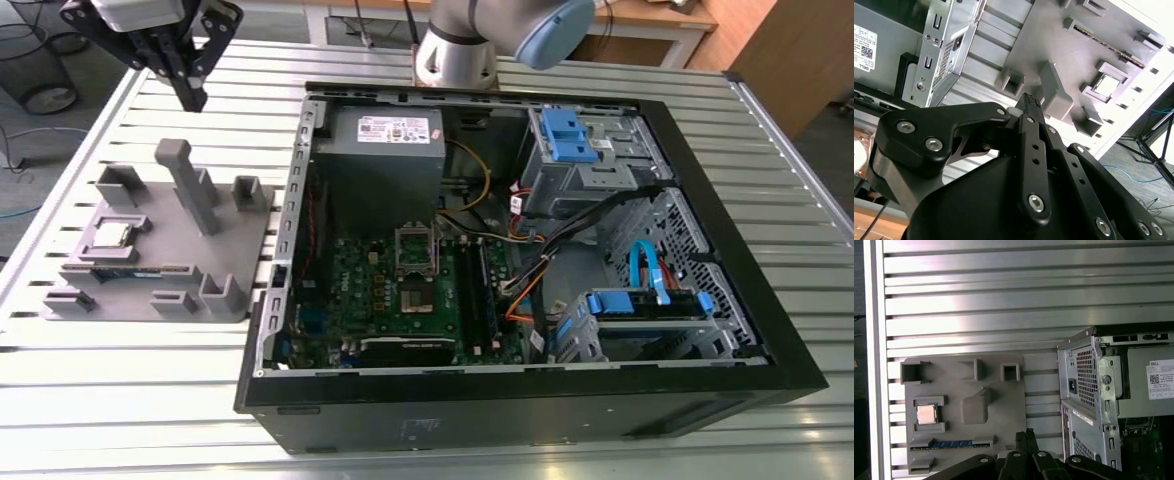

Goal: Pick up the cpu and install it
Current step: 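Reach for the cpu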

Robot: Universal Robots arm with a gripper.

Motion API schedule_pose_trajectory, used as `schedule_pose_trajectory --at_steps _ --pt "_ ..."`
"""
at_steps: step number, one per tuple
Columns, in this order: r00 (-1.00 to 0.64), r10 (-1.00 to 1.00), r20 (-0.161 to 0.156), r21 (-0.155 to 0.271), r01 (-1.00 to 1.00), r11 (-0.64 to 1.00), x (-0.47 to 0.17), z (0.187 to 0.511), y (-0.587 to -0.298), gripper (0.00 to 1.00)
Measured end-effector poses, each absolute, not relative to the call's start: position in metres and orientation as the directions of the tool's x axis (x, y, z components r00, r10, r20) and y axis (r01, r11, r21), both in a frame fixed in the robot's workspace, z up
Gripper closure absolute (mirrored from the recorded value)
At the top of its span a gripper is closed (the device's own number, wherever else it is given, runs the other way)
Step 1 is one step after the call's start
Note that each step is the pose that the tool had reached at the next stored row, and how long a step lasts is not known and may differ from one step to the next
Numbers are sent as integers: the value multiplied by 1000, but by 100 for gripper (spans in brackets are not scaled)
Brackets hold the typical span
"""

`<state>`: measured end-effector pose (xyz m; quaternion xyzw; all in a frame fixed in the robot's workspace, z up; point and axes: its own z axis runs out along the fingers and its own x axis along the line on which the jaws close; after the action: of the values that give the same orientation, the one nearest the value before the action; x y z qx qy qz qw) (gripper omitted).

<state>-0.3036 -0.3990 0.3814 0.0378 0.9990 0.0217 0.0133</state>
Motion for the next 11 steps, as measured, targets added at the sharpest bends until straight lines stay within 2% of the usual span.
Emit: schedule_pose_trajectory --at_steps 11 --pt "-997 76 -25 44 75 996 -306 381 -399 89"
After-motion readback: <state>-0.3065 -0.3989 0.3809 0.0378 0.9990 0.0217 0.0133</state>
